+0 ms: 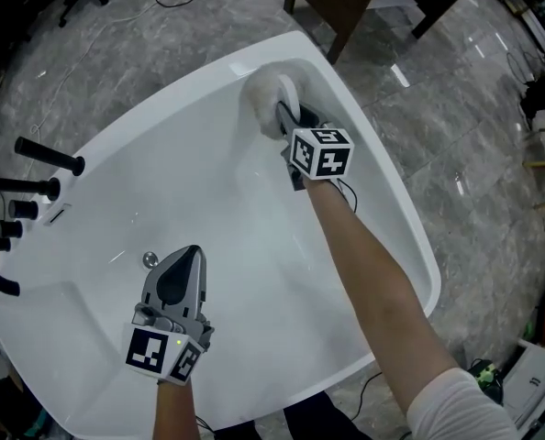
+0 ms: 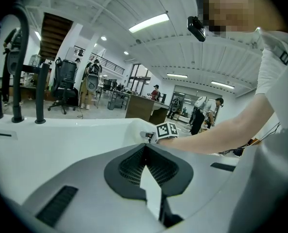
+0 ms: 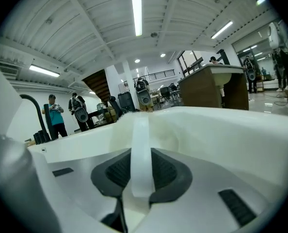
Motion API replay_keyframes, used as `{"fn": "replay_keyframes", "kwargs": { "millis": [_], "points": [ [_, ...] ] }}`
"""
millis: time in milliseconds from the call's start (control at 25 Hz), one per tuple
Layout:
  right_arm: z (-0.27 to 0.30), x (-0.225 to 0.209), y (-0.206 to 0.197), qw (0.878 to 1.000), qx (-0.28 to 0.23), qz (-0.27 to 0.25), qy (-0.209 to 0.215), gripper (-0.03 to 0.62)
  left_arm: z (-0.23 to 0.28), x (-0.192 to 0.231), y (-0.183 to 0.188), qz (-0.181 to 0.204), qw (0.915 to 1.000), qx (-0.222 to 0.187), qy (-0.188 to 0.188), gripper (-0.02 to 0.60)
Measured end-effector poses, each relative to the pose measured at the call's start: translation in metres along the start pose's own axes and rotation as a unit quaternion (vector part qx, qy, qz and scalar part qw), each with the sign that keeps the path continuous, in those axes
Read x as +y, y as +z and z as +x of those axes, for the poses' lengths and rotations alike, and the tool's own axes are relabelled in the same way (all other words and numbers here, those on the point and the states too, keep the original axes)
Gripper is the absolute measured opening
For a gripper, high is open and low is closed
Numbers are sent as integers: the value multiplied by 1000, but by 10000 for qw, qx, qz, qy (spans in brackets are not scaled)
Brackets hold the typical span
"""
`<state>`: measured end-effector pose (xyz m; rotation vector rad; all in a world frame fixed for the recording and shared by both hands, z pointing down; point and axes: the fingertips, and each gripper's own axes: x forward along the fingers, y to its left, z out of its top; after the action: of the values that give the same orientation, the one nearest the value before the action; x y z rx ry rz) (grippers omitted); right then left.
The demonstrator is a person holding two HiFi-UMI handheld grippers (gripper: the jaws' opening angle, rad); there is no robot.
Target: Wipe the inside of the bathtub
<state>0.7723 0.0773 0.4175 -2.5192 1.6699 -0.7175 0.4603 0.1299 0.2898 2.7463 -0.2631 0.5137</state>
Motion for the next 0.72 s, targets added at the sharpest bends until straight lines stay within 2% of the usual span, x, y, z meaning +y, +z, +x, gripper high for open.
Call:
{"fn": "replay_keyframes", "kwargs": {
  "millis": [320, 720],
  "points": [
    [17, 1, -14, 9979, 431, -484, 13, 94, 3, 6, -18, -43, 10000, 64, -59, 5],
    [28, 2, -23, 9981, 326, -525, 23, 92, -4, 19, -34, -67, 9999, 80, 68, 5]
  ]
}}
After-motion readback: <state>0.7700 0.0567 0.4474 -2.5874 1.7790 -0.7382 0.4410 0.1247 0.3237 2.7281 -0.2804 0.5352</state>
